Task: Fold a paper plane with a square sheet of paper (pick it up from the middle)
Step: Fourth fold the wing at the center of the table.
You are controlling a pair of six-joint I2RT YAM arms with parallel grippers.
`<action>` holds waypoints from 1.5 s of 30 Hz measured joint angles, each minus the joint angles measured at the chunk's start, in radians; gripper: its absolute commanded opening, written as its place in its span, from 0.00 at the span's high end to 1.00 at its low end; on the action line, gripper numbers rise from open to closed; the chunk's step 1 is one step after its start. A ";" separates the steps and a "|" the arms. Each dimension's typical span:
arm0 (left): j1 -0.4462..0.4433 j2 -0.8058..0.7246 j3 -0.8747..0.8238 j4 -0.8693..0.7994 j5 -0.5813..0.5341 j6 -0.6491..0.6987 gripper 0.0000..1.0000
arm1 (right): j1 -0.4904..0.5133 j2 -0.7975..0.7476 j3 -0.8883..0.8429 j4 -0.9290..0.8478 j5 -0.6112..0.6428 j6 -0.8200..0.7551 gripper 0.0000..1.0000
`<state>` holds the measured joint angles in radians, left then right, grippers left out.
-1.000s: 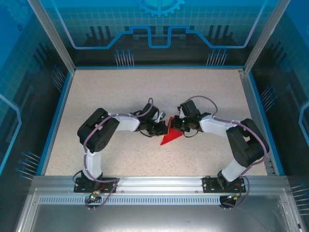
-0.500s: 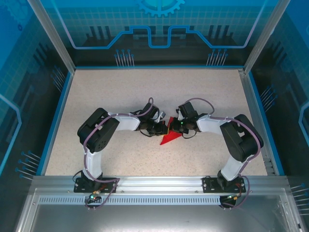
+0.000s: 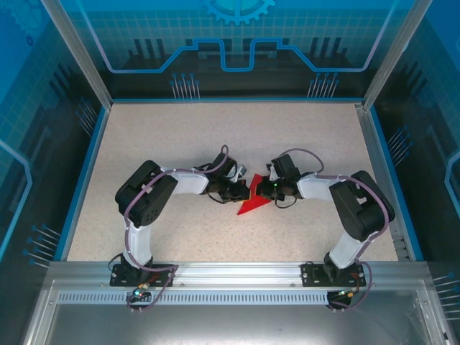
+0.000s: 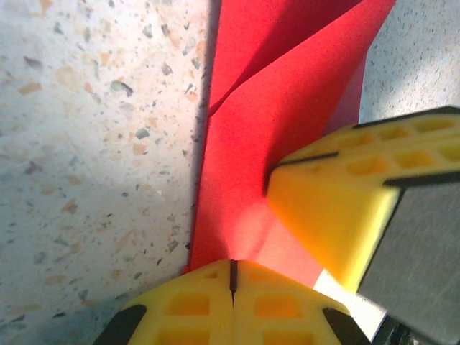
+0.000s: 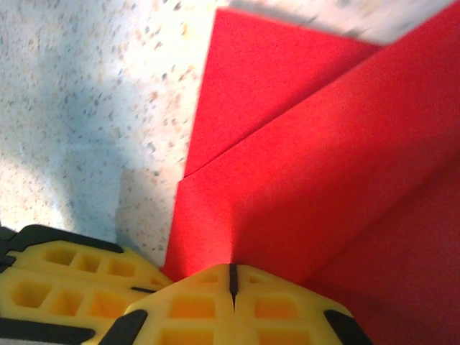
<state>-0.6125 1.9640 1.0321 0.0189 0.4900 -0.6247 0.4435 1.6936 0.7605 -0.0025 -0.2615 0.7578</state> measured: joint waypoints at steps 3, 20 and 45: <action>0.000 0.000 0.000 0.000 0.000 0.000 1.00 | -0.008 -0.039 0.000 -0.022 0.029 -0.008 0.95; -0.001 0.000 0.002 -0.006 0.000 0.010 1.00 | 0.033 0.030 0.031 0.003 0.017 -0.014 0.96; -0.005 0.000 0.002 -0.007 -0.001 0.033 1.00 | -0.133 -0.164 -0.035 0.035 0.002 -0.041 0.93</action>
<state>-0.6174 1.9636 1.0336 0.0120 0.4892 -0.5919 0.3107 1.5295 0.7258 0.0322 -0.2592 0.7170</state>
